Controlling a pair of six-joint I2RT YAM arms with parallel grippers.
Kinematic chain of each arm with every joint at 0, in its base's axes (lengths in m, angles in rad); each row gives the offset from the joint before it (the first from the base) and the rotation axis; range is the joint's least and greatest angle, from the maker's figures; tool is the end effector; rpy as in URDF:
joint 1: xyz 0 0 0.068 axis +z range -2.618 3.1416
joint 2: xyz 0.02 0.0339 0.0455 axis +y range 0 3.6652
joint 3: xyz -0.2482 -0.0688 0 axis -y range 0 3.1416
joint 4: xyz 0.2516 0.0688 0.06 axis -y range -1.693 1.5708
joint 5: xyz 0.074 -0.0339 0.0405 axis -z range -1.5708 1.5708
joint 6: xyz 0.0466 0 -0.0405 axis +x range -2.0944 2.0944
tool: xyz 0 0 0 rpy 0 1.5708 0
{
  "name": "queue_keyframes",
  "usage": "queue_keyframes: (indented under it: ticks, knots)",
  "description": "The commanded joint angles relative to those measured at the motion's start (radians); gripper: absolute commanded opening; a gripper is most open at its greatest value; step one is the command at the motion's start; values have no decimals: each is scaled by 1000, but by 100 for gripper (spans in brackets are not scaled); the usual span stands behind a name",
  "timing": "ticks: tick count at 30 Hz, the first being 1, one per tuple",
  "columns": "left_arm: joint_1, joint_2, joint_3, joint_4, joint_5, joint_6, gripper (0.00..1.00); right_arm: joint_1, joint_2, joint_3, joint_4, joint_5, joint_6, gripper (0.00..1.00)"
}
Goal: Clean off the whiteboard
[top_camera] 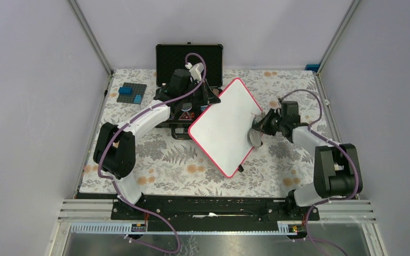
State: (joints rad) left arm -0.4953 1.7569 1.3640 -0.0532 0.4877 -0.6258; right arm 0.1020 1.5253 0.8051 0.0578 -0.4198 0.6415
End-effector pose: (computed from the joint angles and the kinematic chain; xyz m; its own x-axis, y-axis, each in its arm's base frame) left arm 0.3637 -0.2213 0.2668 -0.7715 -0.1714 -0.6128 0.4194 0.5872 -0.6923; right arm 0.3257 0.0524 0.1689 -0.7371 0.4738 -0.4818 0.0355 0.7391 0.6727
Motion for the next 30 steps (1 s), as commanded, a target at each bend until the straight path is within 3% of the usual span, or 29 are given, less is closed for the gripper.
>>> queue_keyframes:
  ticks: [1, 7, 13, 19, 22, 25, 30]
  knots:
    - [-37, 21, -9, -50, 91, -19, 0, 10, -81, -168, -68, 37, -69, 0]
    - [-37, 16, -13, -45, 86, -19, 0, 32, -93, -106, -22, -20, -19, 0]
    - [-37, 14, -5, -61, 73, -3, 0, 198, 39, 274, -50, -1, 10, 0]
    - [-37, 16, 8, -93, 40, 26, 0, 204, 162, 518, -52, 16, 23, 0]
    - [-37, 16, 8, -93, 42, 24, 0, 137, 192, 492, -9, -41, 72, 0]
    - [-37, 12, 8, -91, 49, 21, 0, 52, 185, 344, 82, -96, 111, 0]
    - [-37, 7, 8, -88, 59, 16, 0, -74, 116, 66, 95, -86, 41, 0]
